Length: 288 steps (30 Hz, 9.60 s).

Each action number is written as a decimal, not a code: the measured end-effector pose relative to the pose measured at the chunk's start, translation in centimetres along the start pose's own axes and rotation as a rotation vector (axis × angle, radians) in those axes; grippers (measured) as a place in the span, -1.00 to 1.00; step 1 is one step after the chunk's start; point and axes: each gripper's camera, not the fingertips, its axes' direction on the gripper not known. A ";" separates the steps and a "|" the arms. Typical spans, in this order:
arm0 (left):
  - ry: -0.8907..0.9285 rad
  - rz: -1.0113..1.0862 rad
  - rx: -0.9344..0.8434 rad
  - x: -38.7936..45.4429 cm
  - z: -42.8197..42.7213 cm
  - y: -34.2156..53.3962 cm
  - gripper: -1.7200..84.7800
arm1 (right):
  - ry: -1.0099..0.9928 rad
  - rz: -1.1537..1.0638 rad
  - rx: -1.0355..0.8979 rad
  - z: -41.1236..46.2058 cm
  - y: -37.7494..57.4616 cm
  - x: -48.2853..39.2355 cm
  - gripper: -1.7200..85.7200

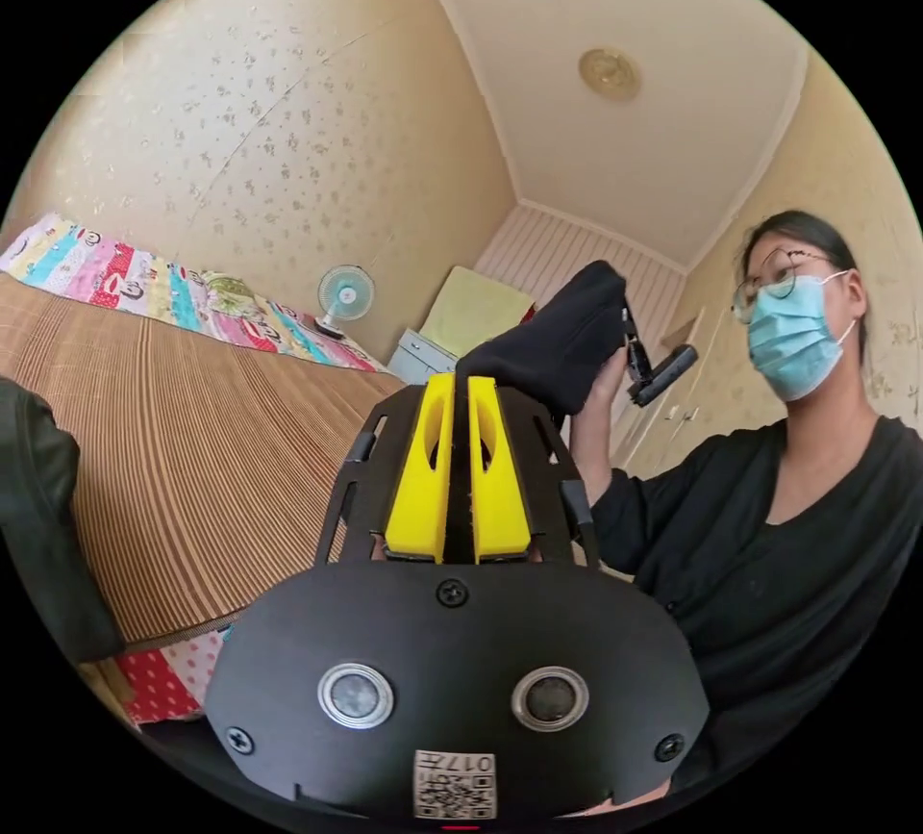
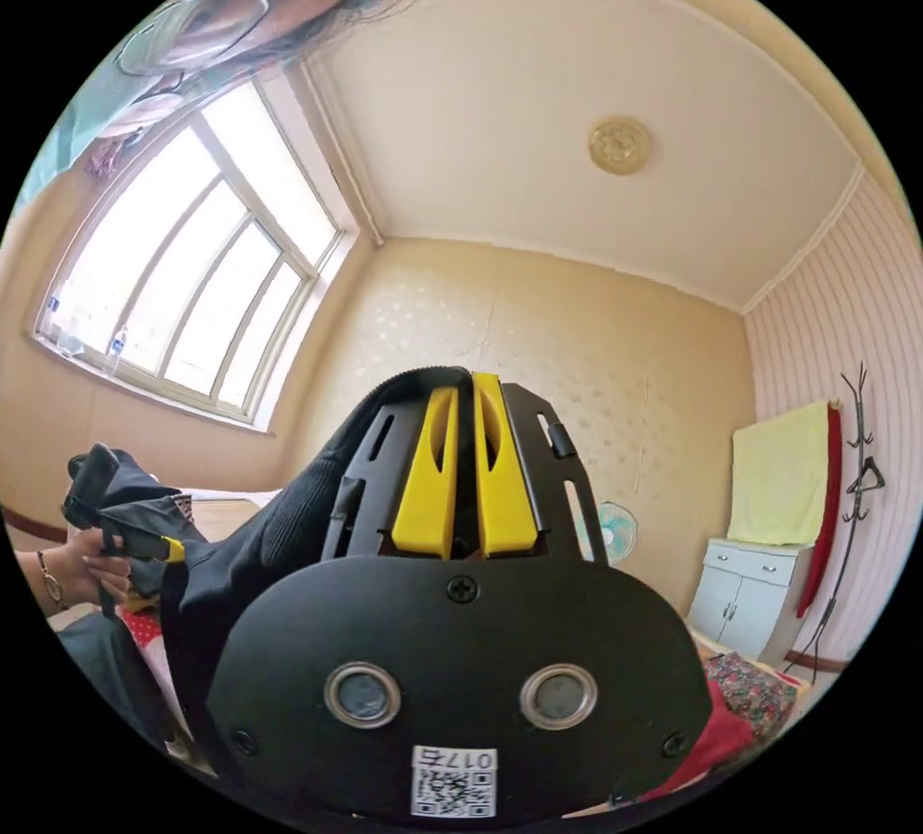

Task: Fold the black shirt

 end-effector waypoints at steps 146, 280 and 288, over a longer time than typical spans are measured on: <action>-0.630 -0.467 -0.653 -3.3 -2.3 12.5 -0.98 | 0.154 1.238 -1.014 10.1 35.4 47.7 -0.88; -0.521 -0.569 -0.451 -15.0 -12.6 4.3 -0.72 | -0.888 1.271 -1.218 48.4 58.5 43.0 -0.60; -0.529 -0.570 -0.497 -14.8 -11.2 4.6 -0.73 | -0.572 0.624 -1.549 55.8 48.0 34.3 -0.85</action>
